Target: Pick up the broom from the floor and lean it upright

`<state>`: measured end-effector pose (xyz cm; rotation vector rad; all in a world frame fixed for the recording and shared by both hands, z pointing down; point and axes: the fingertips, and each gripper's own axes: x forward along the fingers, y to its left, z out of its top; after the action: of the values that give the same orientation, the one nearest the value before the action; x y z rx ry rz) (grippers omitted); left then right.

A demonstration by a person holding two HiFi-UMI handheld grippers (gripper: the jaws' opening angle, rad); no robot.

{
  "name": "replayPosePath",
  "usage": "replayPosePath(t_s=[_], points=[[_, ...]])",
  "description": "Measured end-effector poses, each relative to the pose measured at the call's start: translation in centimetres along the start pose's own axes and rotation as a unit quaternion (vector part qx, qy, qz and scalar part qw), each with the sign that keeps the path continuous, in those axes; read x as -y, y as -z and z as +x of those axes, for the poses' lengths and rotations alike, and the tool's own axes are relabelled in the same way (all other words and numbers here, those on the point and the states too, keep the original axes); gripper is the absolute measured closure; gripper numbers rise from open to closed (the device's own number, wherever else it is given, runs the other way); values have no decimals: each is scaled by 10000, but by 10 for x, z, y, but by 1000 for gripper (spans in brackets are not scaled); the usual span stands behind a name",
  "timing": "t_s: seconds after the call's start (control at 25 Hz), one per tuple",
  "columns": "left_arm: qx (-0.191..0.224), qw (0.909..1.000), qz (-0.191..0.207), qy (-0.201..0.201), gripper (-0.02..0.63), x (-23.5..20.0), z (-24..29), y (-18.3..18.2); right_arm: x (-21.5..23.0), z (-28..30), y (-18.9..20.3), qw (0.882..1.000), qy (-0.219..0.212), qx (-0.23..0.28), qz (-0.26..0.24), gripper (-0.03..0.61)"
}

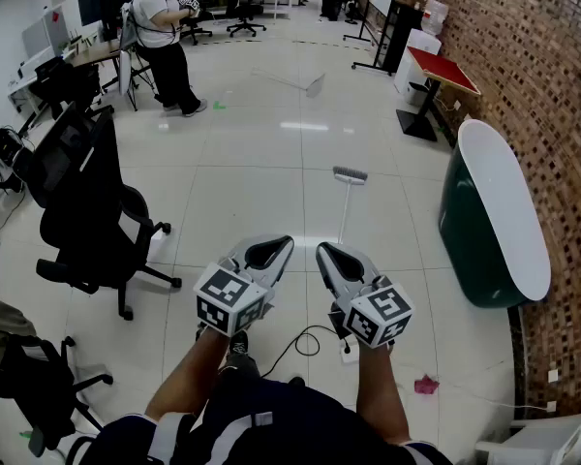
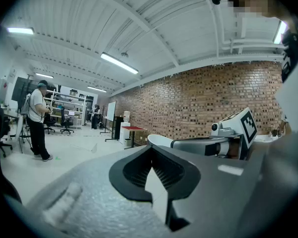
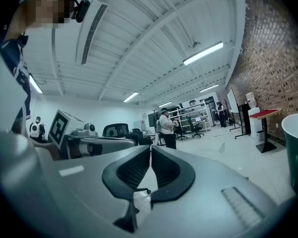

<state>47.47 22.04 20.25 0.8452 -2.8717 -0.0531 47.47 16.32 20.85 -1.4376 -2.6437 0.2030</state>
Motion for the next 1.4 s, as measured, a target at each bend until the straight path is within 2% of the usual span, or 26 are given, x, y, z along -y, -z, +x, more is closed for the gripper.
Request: replayPosePath(t_s=[0.76, 0.92, 1.2, 1.4], points=[[-125, 9990, -218, 359, 611, -210, 7, 1, 21, 195, -1, 9983, 504, -300, 17, 572], [-202, 9982, -457, 325, 611, -245, 9, 11, 29, 222, 14, 9969, 556, -554, 93, 572], [-523, 9962, -645, 253, 611, -291, 47, 46, 68, 265, 42, 9949, 515, -804, 338, 572], [-657, 9958, -614, 181, 611, -334, 88, 48, 112, 313, 45, 9950, 398, -770, 489, 572]])
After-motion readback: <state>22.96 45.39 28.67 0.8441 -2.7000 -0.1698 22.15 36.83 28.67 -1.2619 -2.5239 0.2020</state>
